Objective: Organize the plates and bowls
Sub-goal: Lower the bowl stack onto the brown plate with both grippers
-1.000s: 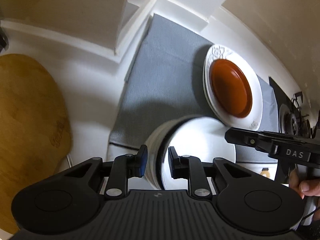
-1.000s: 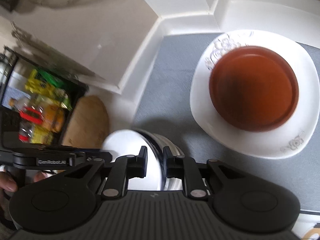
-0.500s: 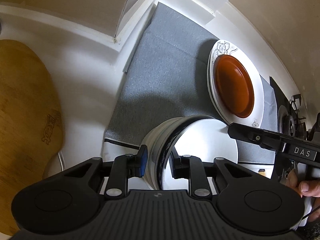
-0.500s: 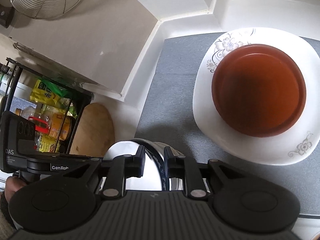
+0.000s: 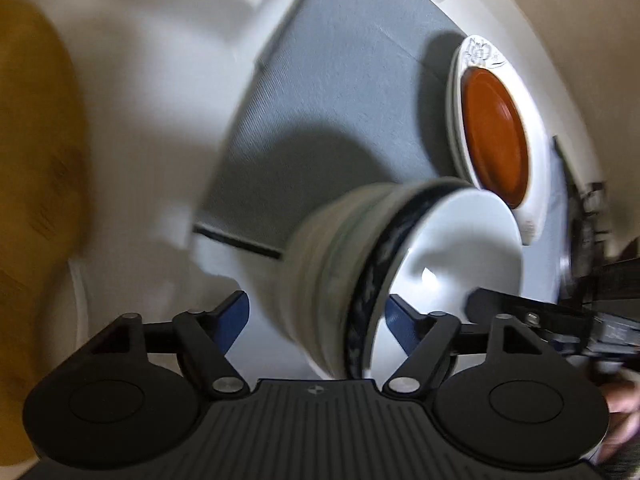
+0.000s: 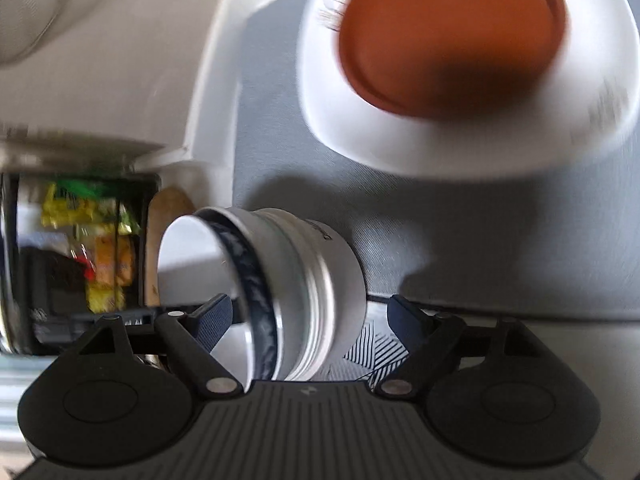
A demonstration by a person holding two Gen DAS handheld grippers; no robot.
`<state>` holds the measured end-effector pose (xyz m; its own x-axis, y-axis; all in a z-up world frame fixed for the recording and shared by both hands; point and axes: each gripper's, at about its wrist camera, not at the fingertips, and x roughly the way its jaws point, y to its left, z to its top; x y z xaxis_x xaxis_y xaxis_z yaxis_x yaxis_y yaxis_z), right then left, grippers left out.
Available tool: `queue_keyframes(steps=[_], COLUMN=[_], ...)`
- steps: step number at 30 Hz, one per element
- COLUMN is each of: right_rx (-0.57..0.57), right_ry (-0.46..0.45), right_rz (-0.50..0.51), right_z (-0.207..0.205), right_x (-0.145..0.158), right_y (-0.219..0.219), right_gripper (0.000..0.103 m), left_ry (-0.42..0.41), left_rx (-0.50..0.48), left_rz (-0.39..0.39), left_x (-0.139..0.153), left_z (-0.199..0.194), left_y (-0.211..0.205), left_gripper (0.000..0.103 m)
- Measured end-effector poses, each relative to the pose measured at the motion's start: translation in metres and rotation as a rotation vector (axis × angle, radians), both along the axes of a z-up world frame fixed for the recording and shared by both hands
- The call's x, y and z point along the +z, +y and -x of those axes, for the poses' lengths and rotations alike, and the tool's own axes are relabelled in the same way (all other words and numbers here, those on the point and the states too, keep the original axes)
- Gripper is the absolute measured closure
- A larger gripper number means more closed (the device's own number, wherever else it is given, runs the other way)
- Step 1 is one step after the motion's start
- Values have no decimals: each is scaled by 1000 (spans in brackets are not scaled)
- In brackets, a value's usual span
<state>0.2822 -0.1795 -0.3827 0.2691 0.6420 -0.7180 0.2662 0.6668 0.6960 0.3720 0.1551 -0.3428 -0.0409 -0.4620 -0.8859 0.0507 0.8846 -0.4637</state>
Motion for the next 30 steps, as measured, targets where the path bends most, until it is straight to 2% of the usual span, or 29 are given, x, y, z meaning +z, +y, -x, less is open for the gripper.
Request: queue_keyframes(steps=[1,2,3,4,7,12,18,23,30], right_rx=[-18,-27,-26,-22,-2,21,-5,-12,-61], right_ry=[10,16,19,17,4,-35,-37,-90,-114], right_rz=[-21,-36,-47,-50,-39,-24,-34,-27,-21], right_z=[3,5,7,8,9,9,11,16,21], right_x=[-5,-8,-10,-11,-8,5,7,21,36], right_y=[-1,-1,0,2,4,6,0,-4,-25], right_gripper=[15,19,34,40,45,56,57,57,57], left_ry=[-3,-20,-35,-40,-36,-48,-53,-82,-89], left_rx=[-6,-19,-27,-24,-11,-23,-39,-36,-48], left_rz=[31,24,15,13,28,1,-22,2,9], left_x=[1,4,7,9,13,17,23,33,47], left_z=[1,3,4,5,3,4,5,5,0], left_y=[0,-1,-1,1,10,8,3,3,-11], left_gripper=[42,47,49,53,64,65,65,65,65])
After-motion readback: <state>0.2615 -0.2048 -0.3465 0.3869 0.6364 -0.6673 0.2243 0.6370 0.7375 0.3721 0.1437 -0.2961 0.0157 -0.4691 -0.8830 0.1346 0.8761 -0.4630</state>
